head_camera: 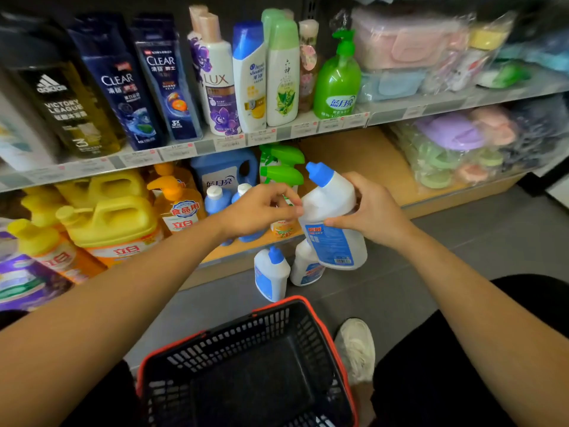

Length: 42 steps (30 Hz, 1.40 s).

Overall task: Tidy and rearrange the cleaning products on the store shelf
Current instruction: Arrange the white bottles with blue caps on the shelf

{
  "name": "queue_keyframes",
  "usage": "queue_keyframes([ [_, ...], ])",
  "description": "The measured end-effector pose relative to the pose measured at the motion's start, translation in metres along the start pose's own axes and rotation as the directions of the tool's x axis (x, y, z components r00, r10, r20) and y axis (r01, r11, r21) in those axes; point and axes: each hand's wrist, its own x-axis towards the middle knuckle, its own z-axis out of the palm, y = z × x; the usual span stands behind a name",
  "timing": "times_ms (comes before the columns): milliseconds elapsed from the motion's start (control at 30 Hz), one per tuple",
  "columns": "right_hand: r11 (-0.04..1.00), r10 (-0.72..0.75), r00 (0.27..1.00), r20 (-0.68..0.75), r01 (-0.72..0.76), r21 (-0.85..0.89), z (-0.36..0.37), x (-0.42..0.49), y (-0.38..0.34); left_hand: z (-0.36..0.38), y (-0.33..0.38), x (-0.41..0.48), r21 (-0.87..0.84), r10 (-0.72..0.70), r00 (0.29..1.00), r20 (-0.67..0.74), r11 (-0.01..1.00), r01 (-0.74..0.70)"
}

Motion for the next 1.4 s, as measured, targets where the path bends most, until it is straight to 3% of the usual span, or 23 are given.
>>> queue_keyframes([
  [167, 0.994, 0.045, 0.996, -0.082, -0.052, -0.094, -0.010, 0.015, 0.005, 0.014, -0.069, 0.000, 0.314, -0.112, 0.991, 0.077, 0.946, 0.083],
  [367, 0.968, 0.097, 0.980, -0.175, -0.134, -0.211, -0.022, 0.058, 0.012, 0.036, -0.126, -0.011, 0.581, -0.135, 0.958, 0.254, 0.813, -0.039],
  [533, 0.934, 0.143, 0.947, -0.288, -0.226, -0.278, 0.004, 0.087, 0.039, 0.039, -0.141, -0.014, 0.590, -0.069, 0.968, 0.241, 0.802, -0.090],
  [700, 0.907, 0.302, 0.820, -0.486, -0.404, -0.118, 0.043, 0.095, 0.069, 0.034, -0.146, -0.019, 0.648, -0.036, 0.980, 0.197, 0.754, -0.103],
  [867, 0.934, 0.297, 0.880, -0.371, -0.348, -0.076, 0.044, 0.109, 0.067, 0.031, -0.146, -0.023, 0.618, -0.065, 0.991, 0.118, 0.786, -0.022],
  [967, 0.909, 0.416, 0.864, -0.283, -0.406, 0.098, 0.044, 0.109, 0.065, 0.031, -0.146, -0.024, 0.675, -0.099, 0.994, 0.056, 0.737, 0.035],
  [1033, 0.909, 0.415, 0.855, -0.309, -0.405, 0.100, 0.049, 0.108, 0.064, 0.033, -0.147, -0.024, 0.715, -0.112, 0.994, 0.009, 0.695, 0.072],
  [1200, 0.906, 0.291, 0.819, -0.494, -0.401, -0.132, 0.069, 0.115, 0.061, 0.030, -0.147, -0.026, 0.688, -0.128, 0.989, -0.069, 0.712, 0.140],
  [1333, 0.925, 0.262, 0.827, -0.497, -0.362, -0.115, 0.075, 0.116, 0.062, 0.024, -0.152, -0.032, 0.610, -0.125, 0.981, -0.149, 0.769, 0.191],
  [1400, 0.941, 0.318, 0.848, -0.424, -0.336, 0.034, 0.071, 0.109, 0.070, 0.020, -0.155, -0.035, 0.563, -0.126, 0.972, -0.197, 0.797, 0.218],
])
